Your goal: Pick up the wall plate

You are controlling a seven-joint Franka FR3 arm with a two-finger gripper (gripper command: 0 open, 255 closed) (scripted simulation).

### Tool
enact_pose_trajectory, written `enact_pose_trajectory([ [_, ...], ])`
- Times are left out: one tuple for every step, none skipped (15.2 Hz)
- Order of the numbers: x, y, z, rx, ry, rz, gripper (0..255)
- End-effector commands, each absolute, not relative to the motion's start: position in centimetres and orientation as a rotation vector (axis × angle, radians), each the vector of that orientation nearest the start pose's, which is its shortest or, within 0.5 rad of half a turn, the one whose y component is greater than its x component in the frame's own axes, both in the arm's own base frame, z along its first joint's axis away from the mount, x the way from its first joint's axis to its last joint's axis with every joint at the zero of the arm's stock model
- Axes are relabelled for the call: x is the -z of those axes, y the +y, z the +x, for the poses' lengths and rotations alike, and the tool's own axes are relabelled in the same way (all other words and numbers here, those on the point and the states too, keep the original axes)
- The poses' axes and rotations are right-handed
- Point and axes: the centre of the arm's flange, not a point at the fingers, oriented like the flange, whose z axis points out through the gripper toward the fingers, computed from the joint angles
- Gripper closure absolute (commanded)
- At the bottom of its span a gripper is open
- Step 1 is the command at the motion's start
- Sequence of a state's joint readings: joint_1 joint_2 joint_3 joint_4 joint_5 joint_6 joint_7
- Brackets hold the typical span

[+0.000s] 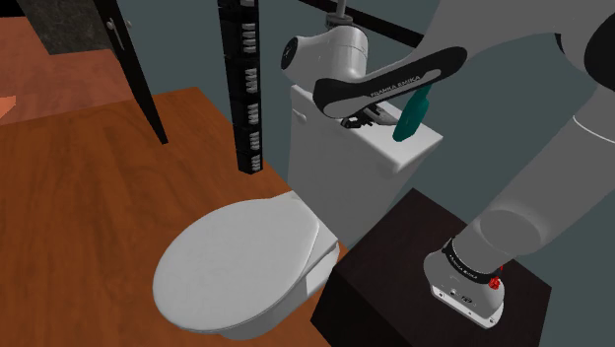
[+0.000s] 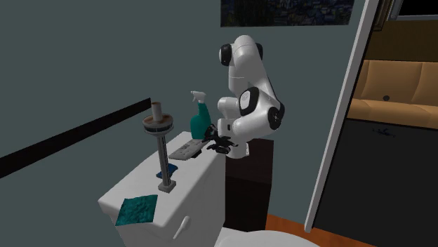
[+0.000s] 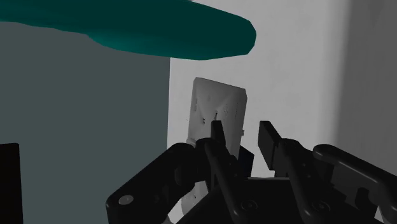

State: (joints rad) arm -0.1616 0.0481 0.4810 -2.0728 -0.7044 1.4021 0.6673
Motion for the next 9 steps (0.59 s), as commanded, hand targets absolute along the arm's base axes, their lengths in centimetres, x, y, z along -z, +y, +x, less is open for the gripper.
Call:
enact_pose_trajectory([
  [-40.0,7.4,47.9,0.330,-0.213,2.185,255],
  [-40.0,7.4,47.9,0.330,-0.213,2.186,255],
  [-40.1,7.4,48.0,0.330,-0.214,2.186,255],
  [-40.6,7.4,48.0,0.330,-0.214,2.186,255],
  [-41.1,7.4,48.0,0.330,-0.214,2.186,255],
  [-41.7,7.4,48.0,0.330,-0.214,2.186,255],
  [-42.2,7.4,48.0,0.330,-0.214,2.186,255],
  [-42.7,7.4,48.0,0.330,-0.214,2.186,255],
  [-43.3,7.4,48.0,0.330,-0.214,2.186,255],
])
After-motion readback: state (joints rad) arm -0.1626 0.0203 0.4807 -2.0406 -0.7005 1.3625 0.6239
